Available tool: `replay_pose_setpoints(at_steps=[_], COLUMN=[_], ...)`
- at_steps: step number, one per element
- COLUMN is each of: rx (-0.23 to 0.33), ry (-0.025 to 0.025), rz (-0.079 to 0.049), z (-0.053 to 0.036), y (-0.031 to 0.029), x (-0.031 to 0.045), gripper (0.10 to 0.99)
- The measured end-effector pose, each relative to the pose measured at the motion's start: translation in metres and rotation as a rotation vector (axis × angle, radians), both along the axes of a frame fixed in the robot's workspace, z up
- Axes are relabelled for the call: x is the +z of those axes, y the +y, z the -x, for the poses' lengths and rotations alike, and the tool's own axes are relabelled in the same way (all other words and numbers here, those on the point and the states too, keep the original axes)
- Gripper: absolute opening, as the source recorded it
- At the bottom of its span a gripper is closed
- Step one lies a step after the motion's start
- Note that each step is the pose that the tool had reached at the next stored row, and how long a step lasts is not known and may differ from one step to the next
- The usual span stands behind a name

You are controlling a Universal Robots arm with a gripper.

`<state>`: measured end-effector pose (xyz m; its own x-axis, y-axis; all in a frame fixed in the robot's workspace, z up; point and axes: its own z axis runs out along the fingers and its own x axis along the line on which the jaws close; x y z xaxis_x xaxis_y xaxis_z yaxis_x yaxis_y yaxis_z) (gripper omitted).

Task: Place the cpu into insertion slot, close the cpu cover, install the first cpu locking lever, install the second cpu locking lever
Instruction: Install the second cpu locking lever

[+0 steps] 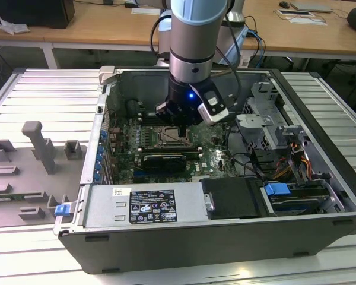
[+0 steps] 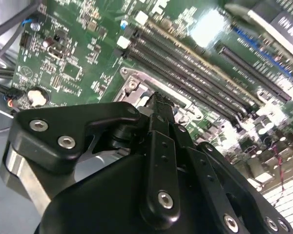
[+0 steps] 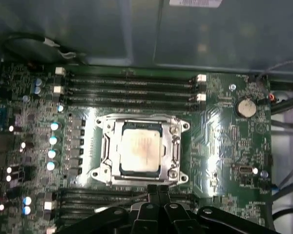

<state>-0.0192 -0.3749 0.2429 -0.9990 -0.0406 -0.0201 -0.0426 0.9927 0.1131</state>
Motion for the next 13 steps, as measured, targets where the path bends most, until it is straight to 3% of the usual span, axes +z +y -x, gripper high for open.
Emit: replay_pose_setpoints(at_steps=[4, 6, 10, 13], rx=[0.000, 0.000, 0.001, 0.007], ry=[0.0001, 0.0001, 0.0001, 0.0002], rz=[-0.012, -0.017, -0.022, -0.025], z=[0.0007, 0.0042, 0.0269, 0.0348], y=[-0.0102, -0.0107, -0.0107, -0.0107], x=[-0.0006, -0.0012, -0.0073, -0.0141], gripper=[0.106, 0.106, 0.106, 0.106])
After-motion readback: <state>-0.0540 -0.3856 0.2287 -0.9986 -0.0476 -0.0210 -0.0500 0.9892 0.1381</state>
